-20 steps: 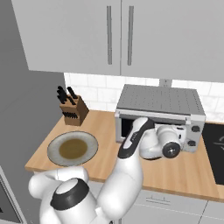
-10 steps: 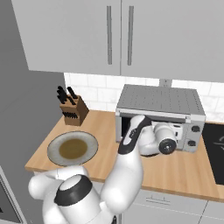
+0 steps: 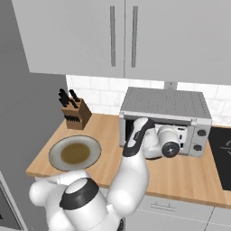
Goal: Pick up the kebab skewer and baguette bread, and place them inside the toaster oven. Close the toaster oven door and start by setting the timer.
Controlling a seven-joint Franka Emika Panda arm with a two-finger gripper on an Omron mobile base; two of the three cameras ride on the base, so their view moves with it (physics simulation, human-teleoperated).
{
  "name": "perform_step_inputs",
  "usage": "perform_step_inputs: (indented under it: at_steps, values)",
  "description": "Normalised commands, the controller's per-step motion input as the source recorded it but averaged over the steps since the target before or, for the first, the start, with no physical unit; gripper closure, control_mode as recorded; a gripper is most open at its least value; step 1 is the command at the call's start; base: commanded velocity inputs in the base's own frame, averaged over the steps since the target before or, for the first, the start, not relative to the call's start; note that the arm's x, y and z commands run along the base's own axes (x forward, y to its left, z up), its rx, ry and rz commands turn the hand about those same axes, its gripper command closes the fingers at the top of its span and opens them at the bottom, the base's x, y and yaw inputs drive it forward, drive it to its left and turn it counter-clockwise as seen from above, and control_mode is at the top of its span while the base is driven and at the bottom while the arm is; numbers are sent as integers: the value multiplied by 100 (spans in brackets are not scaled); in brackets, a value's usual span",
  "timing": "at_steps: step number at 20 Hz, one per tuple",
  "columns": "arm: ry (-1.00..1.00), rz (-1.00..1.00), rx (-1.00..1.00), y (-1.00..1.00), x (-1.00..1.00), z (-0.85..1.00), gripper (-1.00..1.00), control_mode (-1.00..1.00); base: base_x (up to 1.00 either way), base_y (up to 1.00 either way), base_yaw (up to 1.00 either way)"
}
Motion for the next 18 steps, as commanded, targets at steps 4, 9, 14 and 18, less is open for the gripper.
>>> perform_step_inputs:
  at_steps: [4, 9, 14, 18]
  values:
    - [0, 0, 0, 13, 14, -9, -100, -100, 0, 0, 0]
    - [0, 0, 0, -34, -17, 0, -100, -100, 0, 0, 0]
    - [0, 0, 0, -74, -39, -4, -100, -100, 0, 0, 0]
    - [0, 0, 0, -73, -39, -17, -100, -100, 0, 0, 0]
